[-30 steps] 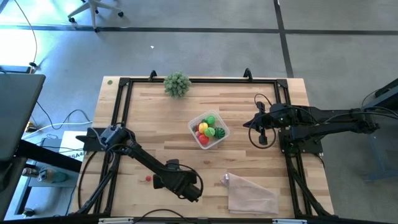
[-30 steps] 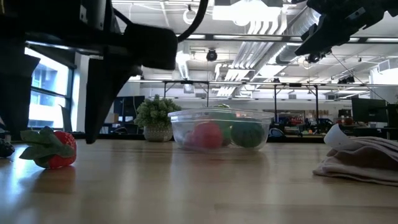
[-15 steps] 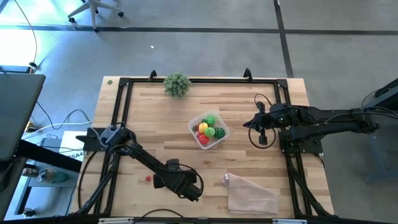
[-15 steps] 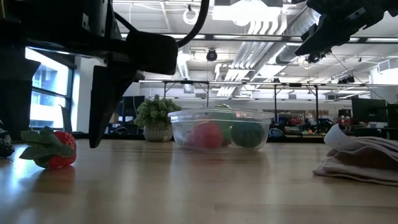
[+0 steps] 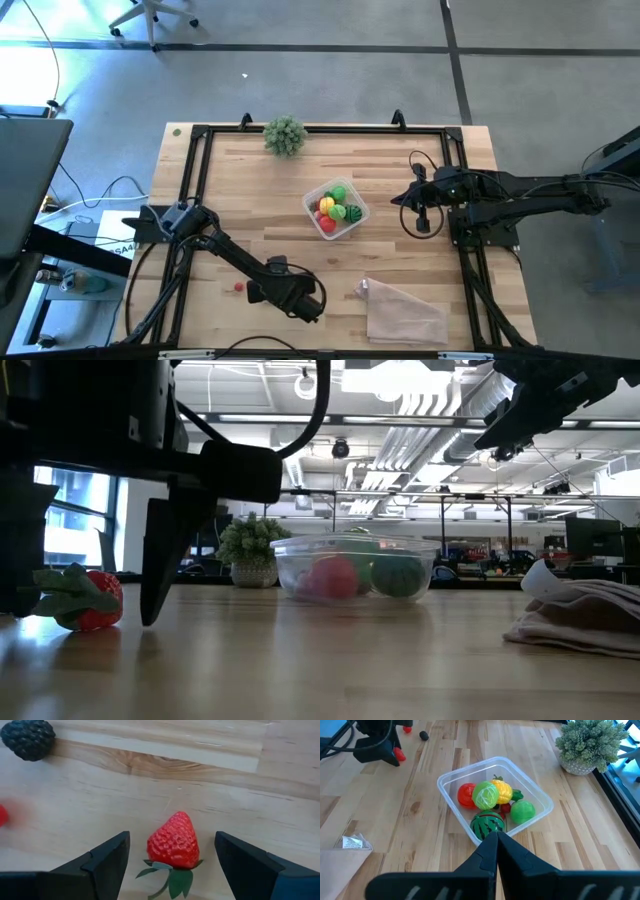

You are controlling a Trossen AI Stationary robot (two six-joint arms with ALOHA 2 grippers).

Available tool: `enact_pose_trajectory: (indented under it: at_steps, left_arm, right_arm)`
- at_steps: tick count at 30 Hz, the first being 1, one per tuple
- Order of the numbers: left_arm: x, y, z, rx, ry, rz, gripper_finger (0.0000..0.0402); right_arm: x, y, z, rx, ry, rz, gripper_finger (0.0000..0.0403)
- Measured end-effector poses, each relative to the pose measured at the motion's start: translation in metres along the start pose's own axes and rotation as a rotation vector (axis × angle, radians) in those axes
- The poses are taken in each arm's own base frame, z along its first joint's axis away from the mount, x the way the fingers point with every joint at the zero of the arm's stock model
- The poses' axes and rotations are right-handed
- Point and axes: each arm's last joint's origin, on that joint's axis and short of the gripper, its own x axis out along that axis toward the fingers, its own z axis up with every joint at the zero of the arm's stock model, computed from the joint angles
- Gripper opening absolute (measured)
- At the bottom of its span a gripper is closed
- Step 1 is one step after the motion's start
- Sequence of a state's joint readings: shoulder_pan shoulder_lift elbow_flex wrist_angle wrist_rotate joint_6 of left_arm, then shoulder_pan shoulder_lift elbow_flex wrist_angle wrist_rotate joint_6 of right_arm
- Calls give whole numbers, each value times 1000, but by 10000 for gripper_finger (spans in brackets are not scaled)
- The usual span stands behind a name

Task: Pick and placing Produce into tupperware
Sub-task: Put the red strawberry into the transparent bin

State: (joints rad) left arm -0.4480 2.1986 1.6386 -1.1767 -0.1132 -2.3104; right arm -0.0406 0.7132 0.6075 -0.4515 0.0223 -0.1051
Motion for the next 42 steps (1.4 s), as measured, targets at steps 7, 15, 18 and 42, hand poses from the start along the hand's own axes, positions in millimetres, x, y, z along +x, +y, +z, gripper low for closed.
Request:
enact_pose_trajectory:
  at_steps: [7,15,18,42]
  left_arm:
    - [0,0,1,-7,-16,-13,280]
    - [0,0,2,-9,-31,-17,280]
    - [0,0,2,-21,-36,-15,280]
    - [0,1,1,-103,-18,7,154]
  right_arm:
    - [0,0,0,0,0,0,0]
    - [0,0,0,0,0,0,0]
    - [0,0,0,0,0,0,0]
    - [0,0,0,0,0,0,0]
